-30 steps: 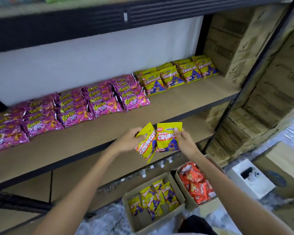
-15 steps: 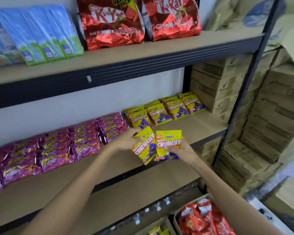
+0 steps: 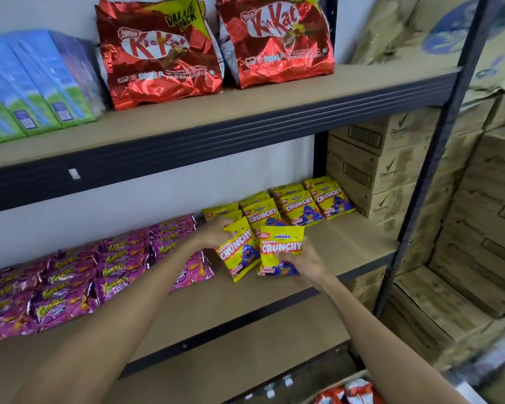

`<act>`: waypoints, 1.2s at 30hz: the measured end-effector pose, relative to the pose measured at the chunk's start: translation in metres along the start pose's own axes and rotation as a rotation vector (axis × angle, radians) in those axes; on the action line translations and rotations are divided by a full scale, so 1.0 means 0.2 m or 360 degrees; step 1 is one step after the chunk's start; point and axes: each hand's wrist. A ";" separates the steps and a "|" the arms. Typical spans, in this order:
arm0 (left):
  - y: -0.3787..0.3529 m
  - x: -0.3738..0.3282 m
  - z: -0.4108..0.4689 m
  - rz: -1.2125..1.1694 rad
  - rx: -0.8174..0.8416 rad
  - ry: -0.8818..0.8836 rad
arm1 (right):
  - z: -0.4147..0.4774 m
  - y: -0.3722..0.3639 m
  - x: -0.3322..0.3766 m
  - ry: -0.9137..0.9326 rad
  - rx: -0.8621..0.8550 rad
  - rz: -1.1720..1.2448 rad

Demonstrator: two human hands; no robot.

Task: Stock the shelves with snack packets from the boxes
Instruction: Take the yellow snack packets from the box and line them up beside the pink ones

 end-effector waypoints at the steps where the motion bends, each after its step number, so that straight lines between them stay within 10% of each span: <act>1: 0.01 -0.01 0.03 0.0041 -0.0003 0.0018 | 0.03 0.01 0.00 0.0016 -0.0003 -0.0007; 14: -0.03 0.07 0.27 0.0461 -0.0403 0.0351 | 0.28 0.10 -0.03 0.0072 -0.0024 -0.0028; 36: -0.18 0.16 0.27 0.1156 -0.0262 0.0171 | 0.53 0.12 0.01 -0.0041 -0.0002 -0.0330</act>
Point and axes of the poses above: each hand's wrist, its own z-axis towards the middle knuckle, its own y-axis out of the back of the hand, x = y × z, and after that the axes turned 8 degrees about x, right-handed
